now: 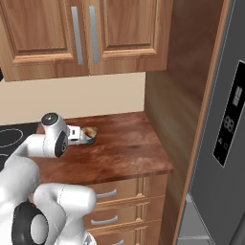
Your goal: Take the chicken drumstick from the fridge and place it on the digital scale on the counter by the fridge. Wait a few seconds for a reading, then move it to the plate on the dining counter.
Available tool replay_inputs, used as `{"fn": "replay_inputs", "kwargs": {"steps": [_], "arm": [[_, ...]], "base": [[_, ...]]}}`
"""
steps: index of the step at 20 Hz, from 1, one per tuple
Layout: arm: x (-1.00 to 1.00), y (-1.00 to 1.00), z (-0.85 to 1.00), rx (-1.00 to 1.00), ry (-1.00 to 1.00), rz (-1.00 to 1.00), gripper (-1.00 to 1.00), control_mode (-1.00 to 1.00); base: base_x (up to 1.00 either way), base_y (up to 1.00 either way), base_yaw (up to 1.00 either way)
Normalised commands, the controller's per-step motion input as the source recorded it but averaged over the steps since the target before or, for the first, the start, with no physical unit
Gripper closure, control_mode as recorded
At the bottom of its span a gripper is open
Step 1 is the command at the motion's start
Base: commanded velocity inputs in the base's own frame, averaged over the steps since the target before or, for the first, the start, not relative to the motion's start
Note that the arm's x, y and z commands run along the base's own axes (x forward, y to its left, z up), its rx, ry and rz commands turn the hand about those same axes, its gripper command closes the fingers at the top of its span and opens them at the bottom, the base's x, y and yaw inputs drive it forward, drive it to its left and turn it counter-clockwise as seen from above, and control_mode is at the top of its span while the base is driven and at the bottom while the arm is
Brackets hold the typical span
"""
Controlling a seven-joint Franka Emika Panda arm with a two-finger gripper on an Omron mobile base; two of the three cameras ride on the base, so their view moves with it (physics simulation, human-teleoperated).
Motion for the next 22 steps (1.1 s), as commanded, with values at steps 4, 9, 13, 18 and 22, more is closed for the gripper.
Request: {"fn": "replay_inputs", "kwargs": {"steps": [4,9,13,18,22], "arm": [[0.79,0.00,0.00,0.01,0.00,-0.05,-1.00,-1.00],[0.70,0.00,0.07,0.00,0.01,0.00,-1.00,-1.00],[0.50,0.00,0.00,0.00,0.01,0.00,-1.00,-1.00],[0.01,0.00,-0.07,0.00,0.17,0.05,-1.00,-1.00],[0.00,0.00,-0.34,0.00,0.22,0.11,-1.00,-1.00]], "base": [[0.00,0.00,0.00],[0.00,0.00,0.00],[0.00,0.00,0.00],[0.00,0.00,0.00],[0.00,0.00,0.00]]}}
